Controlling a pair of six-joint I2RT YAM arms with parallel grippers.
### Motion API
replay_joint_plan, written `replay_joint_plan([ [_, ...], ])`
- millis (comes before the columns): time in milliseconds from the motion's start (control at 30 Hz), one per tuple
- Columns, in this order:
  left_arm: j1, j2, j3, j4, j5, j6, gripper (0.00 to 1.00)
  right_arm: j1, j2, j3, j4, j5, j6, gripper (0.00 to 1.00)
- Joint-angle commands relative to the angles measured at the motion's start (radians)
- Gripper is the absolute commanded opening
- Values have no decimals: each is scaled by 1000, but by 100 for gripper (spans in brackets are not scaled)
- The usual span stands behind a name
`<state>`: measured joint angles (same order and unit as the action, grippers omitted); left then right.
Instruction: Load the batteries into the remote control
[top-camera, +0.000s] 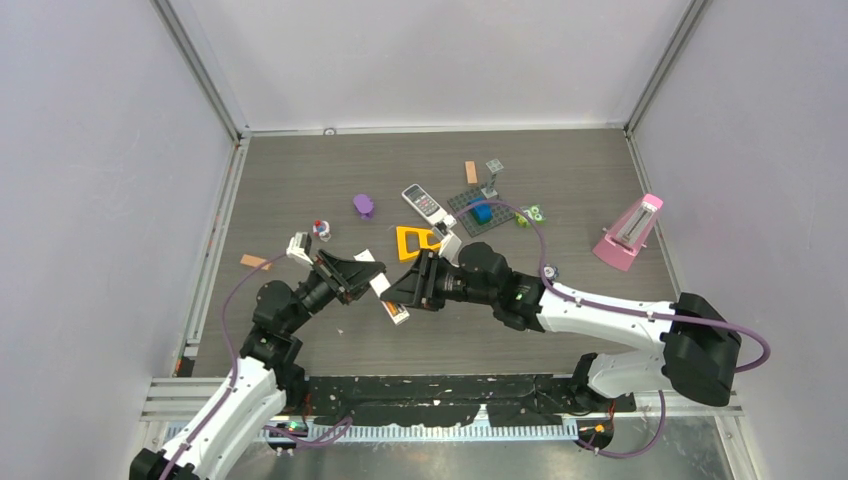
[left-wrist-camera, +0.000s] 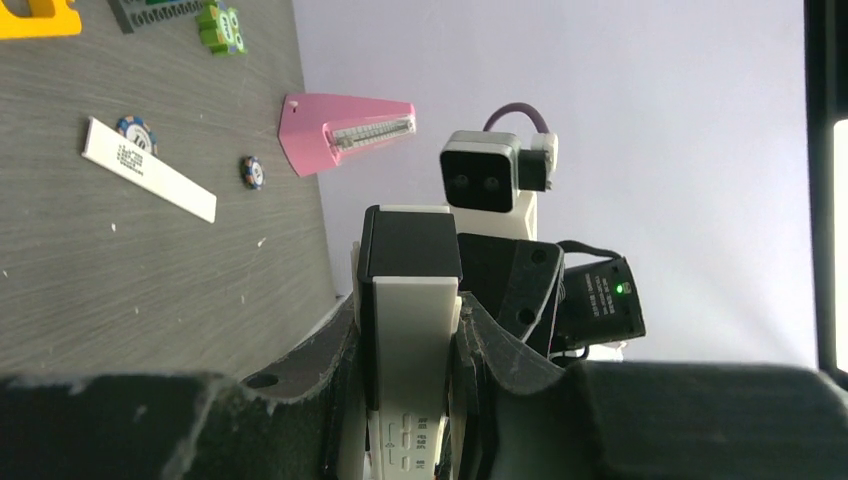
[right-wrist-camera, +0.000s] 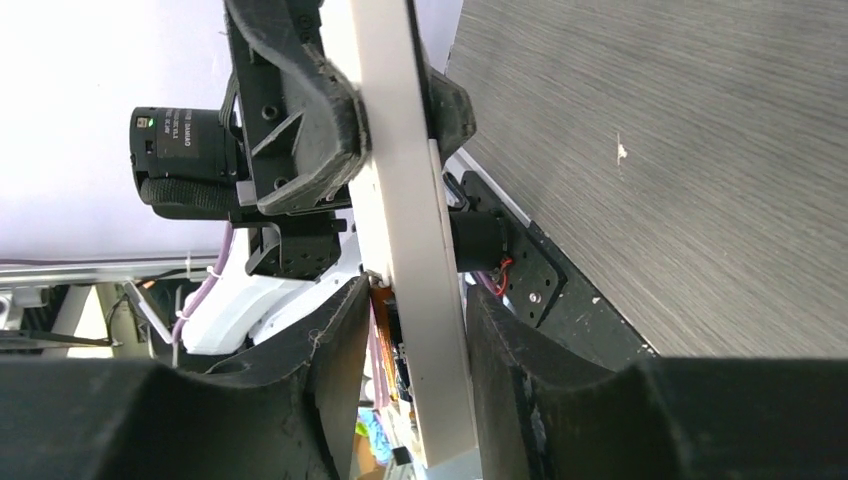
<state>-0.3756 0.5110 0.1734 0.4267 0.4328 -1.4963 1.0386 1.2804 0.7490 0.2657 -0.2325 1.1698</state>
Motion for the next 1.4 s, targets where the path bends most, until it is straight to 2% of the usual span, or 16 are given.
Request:
replay_joint_plan([
  [0, 4, 11, 0, 101, -26, -153, 0, 2, -31, 34, -83, 40, -96, 36],
  [133, 4, 28, -1, 141, -22, -172, 0, 3, -25, 49, -103, 36, -122, 34],
  [200, 4, 28, 6, 131, -21, -159, 0, 2, -21, 64, -107, 26, -122, 38],
  [367, 5, 13, 10, 98, -26, -101, 0, 2, -28, 79, -92, 12, -89, 63],
  [467, 6, -2, 14, 66, -25, -48, 0, -3, -50, 73, -59, 7, -66, 73],
  [667, 6, -34, 18, 20, -16, 31, 0, -26, -110, 28, -2, -6, -58, 81],
  [833, 6, -37, 26, 23, -8, 43, 0, -32, -112, 24, -17, -17, -90, 80],
  [1000, 6, -35, 36, 23, -4, 42, 0, -32, -84, 42, -56, -41, -172, 71],
  [1100, 6, -34, 38, 23, -2, 42, 0, -32, -69, 48, -53, -80, -224, 68],
  [1267, 6, -28, 40, 26, 1, 41, 0, -31, -43, 65, -58, -129, -253, 64],
  [1367, 6, -28, 42, 30, 1, 41, 0, -31, -20, 66, -66, -132, -256, 58],
])
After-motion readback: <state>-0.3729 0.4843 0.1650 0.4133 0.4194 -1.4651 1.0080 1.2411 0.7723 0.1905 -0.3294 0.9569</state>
